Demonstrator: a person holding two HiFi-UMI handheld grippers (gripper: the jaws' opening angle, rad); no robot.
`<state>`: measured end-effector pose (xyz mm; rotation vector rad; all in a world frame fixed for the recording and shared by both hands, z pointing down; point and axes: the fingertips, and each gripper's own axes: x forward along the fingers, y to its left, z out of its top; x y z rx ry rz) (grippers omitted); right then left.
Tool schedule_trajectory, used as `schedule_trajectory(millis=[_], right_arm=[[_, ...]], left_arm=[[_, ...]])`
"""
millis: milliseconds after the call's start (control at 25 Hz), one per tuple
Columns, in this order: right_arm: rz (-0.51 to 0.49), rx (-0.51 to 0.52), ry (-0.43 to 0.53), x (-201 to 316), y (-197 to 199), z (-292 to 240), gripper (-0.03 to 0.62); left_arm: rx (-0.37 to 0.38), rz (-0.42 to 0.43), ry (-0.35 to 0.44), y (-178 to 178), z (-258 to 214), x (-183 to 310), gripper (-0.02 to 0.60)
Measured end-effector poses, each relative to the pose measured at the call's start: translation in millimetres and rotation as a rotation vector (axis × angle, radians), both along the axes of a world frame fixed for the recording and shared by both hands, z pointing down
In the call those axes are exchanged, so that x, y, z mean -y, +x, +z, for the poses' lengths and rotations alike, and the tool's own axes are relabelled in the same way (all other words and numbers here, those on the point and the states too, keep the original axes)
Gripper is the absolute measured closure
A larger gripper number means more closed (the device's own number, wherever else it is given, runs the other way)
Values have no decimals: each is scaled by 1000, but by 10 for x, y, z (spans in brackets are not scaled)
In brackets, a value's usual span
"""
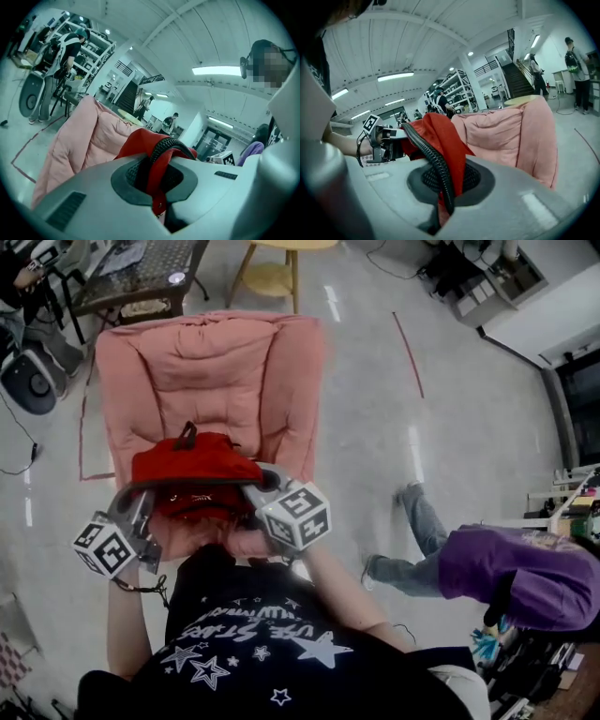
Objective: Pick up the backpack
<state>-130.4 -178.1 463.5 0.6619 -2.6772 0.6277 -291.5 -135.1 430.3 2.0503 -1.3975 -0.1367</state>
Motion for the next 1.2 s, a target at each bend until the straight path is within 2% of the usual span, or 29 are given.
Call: schedule_trajectory(millis=[280, 440, 600, 720, 920, 1080, 1200], right_arm=[[-69, 85, 115, -109, 184, -752, 583], [-102, 108, 147, -313, 394, -1030, 583], [-132, 115, 158, -436, 552, -1089, 583], [-138, 104, 153, -434, 620, -1065, 583], [-167, 99, 153, -682, 824, -1064, 583], [-204, 101, 159, -753, 776, -1012, 583], [-237, 99, 164, -893, 694, -1021, 583]], left_arm=[[66, -77, 136, 263, -792, -302, 569], [78, -118, 159, 500, -1032, -607, 569], [13, -159, 159, 682, -1066, -784, 569], [29, -151, 153, 778, -1036, -838, 569], [-3, -158, 178, 1051, -1049, -1173, 569], [-25, -188, 194, 1054, -962, -1331, 569], [-14, -215, 204, 1074, -930, -1589, 569]])
